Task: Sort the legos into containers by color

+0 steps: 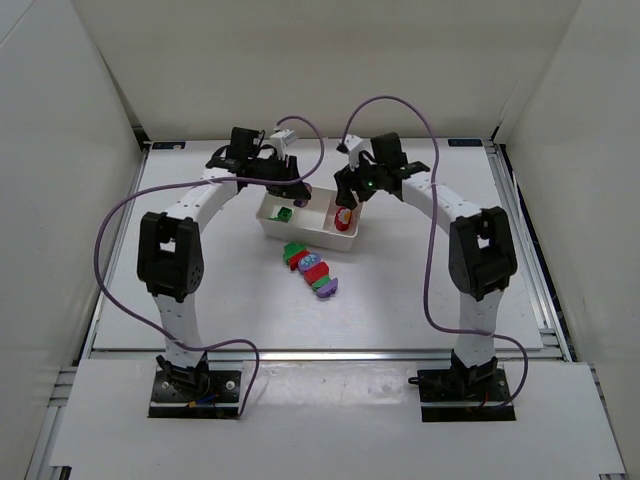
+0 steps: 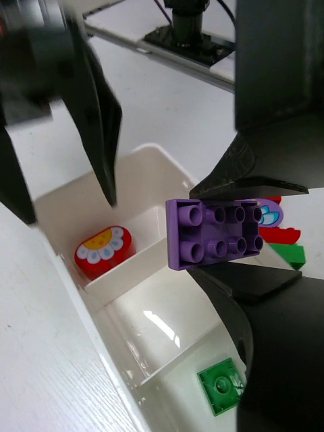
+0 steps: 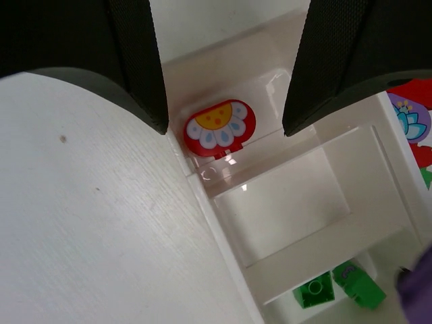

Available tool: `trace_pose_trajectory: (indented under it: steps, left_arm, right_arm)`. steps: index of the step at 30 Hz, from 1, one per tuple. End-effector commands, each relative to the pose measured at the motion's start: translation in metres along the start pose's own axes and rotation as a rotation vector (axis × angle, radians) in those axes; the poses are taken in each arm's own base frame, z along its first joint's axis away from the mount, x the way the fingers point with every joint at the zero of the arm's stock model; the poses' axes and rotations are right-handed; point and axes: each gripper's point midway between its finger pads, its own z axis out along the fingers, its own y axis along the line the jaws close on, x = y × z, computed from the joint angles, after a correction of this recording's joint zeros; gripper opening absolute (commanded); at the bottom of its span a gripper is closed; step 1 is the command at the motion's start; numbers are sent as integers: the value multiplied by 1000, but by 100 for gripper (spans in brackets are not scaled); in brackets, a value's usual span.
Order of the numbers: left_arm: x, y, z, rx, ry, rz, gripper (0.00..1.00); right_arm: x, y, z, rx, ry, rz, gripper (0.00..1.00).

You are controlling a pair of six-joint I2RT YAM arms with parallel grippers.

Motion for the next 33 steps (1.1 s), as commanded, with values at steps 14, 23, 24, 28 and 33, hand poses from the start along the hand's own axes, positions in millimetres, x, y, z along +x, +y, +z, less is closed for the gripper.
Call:
trace_pose_trajectory:
  steps: [14, 23, 24, 28, 33]
  left_arm:
    - [-1, 43, 57, -165, 86, 54, 44]
    - [3, 54, 65, -263, 109, 57, 58]
    - [3, 57, 64, -277, 107, 51, 58]
    - [-6, 57, 61, -300, 84, 68, 59]
    - [-43, 29, 38, -281, -31, 68, 59]
  right_arm:
    - [-70, -27, -125, 209, -209, 15, 82]
    - [-59, -22, -127, 186, -178, -7, 82]
    - [-57, -22, -128, 183, -175, -6, 82]
    - [-55, -12, -128, 138, -181, 17, 82]
    - [-32, 19, -130, 32, -172, 18, 82]
